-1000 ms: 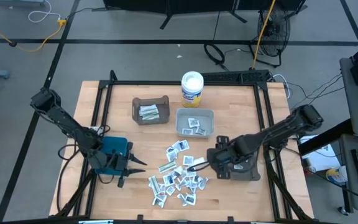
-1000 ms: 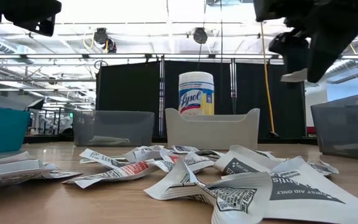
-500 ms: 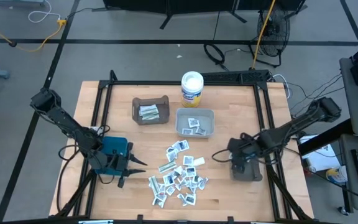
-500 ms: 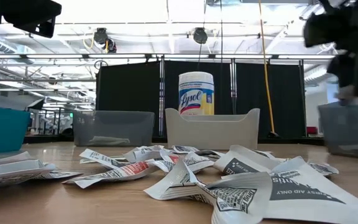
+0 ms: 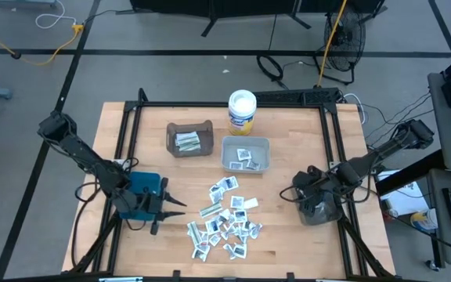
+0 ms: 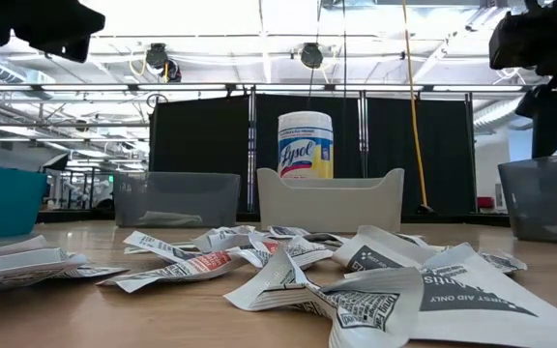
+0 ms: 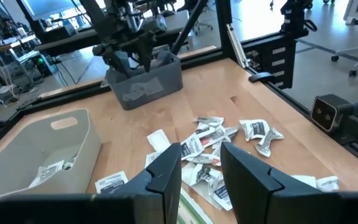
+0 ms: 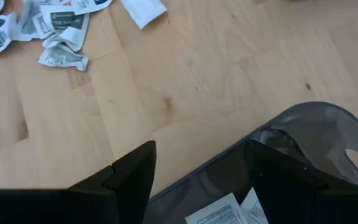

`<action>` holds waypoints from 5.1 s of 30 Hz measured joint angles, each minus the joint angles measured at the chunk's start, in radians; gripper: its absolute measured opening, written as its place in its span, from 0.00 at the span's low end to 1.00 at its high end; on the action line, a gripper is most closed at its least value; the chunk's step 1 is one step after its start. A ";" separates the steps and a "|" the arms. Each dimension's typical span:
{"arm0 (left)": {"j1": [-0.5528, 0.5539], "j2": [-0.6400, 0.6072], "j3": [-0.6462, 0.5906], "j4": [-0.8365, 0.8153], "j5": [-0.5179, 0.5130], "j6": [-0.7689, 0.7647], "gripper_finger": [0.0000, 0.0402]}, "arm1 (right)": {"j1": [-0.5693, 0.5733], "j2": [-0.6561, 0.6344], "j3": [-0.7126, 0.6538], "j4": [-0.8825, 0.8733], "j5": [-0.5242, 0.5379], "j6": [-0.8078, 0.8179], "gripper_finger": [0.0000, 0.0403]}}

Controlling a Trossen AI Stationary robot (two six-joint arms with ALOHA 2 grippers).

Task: Pick & Place First Aid Supplies
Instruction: Put the green bandage pack into the top black bin

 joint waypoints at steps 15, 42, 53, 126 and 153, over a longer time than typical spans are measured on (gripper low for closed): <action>0.026 0.033 0.000 0.001 0.001 -0.021 0.30 | 0.000 0.000 0.000 0.128 0.030 -0.133 0.59; 0.187 0.032 0.000 0.244 0.128 0.046 0.30 | -0.002 0.138 0.001 0.648 0.075 -0.856 0.59; 0.241 0.042 0.002 0.276 0.161 0.031 0.30 | -0.080 0.295 0.001 0.881 -0.089 -0.984 0.59; 0.242 0.045 0.003 0.043 0.132 -0.014 0.30 | -0.218 0.628 0.242 0.459 -0.091 -0.802 0.15; 0.241 0.045 0.003 0.050 0.132 -0.010 0.30 | -0.251 0.734 0.242 0.613 -0.161 -0.779 0.52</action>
